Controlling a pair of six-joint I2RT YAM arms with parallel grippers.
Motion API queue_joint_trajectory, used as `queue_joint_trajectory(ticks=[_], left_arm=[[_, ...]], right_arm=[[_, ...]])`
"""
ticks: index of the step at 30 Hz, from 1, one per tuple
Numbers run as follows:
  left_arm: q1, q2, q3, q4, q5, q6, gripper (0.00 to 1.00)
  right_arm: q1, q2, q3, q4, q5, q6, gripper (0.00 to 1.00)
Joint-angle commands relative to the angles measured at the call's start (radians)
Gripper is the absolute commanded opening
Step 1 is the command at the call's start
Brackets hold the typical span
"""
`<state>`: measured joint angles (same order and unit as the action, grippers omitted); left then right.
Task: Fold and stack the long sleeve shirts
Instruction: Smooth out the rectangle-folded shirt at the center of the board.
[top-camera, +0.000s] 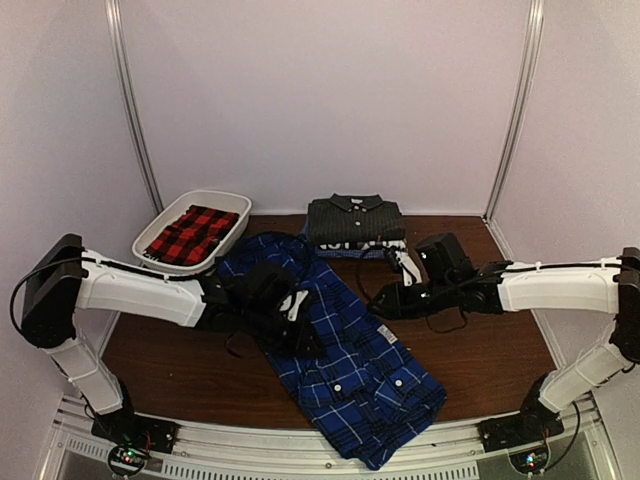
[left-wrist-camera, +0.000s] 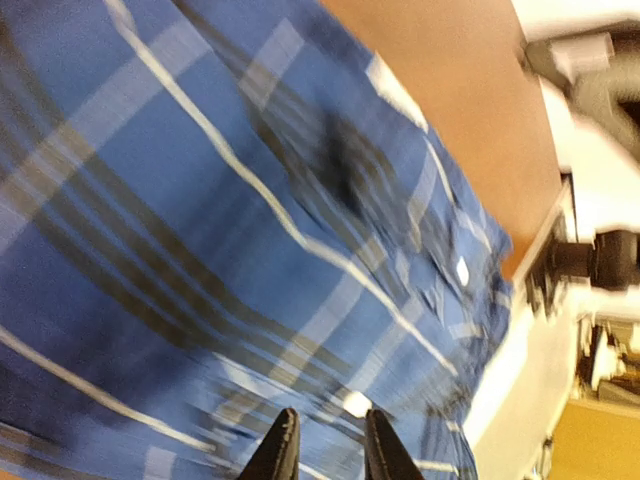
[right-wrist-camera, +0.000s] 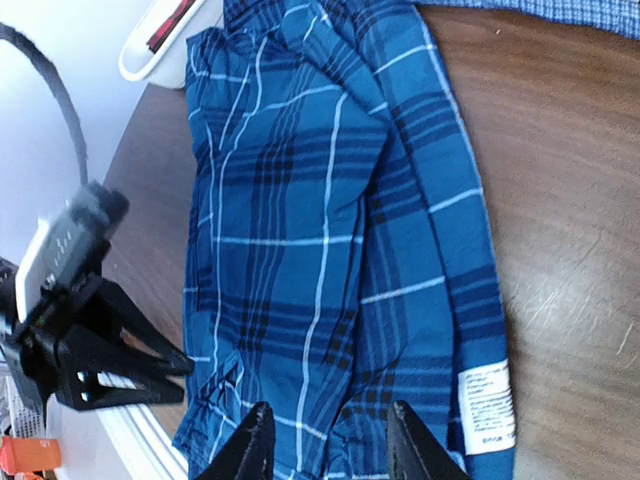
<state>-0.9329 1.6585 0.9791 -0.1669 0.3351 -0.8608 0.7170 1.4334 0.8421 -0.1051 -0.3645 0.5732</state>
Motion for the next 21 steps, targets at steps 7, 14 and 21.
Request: queue_joint_trajectory(ticks=[7,14,21], left_arm=[[-0.388,0.125,-0.031,0.327,-0.048,-0.357,0.24],[-0.507,0.241,0.006,0.344,-0.013,-0.410,0.24],[-0.517,0.233,-0.009,0.271,0.000,-0.411,0.25]], right_arm=[[0.044,-0.089,-0.094,-0.043,0.051,0.052,0.38],[-0.014,-0.044,-0.066,-0.040,0.076,0.026,0.38],[-0.155,0.047,0.028,-0.027,0.020,-0.024,0.38]])
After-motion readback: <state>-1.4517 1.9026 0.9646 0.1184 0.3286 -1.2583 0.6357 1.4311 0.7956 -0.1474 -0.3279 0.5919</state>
